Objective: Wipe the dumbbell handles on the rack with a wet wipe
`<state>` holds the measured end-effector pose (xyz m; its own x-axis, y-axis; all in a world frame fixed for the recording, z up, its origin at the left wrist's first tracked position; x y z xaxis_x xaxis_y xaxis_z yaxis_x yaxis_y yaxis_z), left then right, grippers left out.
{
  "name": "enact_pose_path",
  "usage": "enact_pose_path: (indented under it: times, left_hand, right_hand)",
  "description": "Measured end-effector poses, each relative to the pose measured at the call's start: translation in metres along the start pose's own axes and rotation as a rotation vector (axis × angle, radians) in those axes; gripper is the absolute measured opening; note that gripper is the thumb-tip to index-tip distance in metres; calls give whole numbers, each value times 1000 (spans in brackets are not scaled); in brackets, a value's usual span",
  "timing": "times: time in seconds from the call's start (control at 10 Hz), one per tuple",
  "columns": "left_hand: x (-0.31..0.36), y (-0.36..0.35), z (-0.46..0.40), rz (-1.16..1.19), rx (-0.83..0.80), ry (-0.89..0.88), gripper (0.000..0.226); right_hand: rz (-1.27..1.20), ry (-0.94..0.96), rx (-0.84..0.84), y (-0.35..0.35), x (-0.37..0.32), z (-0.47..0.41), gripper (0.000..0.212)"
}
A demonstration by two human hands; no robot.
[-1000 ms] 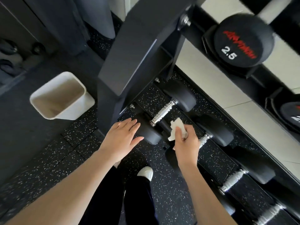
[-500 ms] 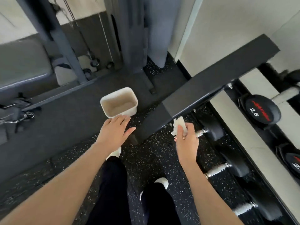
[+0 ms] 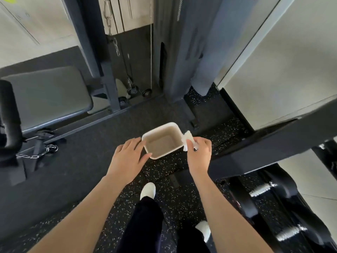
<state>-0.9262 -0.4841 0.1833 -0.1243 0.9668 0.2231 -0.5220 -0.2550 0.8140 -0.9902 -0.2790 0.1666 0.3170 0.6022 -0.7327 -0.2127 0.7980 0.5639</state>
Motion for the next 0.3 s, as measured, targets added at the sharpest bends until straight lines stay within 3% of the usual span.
enact_pose_path:
  times: [0.2,0.3]
  left_hand:
    - [-24,-1,-38,-9,31,-51,61]
    - [-25,-7,-56,-9,1,-51,63]
  right_hand:
    - [130,-33,6,-47,-8,-58,21]
    - [194,-78,-79,-62,-2,-80,29]
Point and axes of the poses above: each hand's wrist, its own z-axis away from the middle knuckle, its own y-axis out of the back of the hand, x = y × z, the point moved 2 cm from there along -z, towards the middle knuckle, and after that the axes turned 14 degrees about -x, right-handed, at the moved point
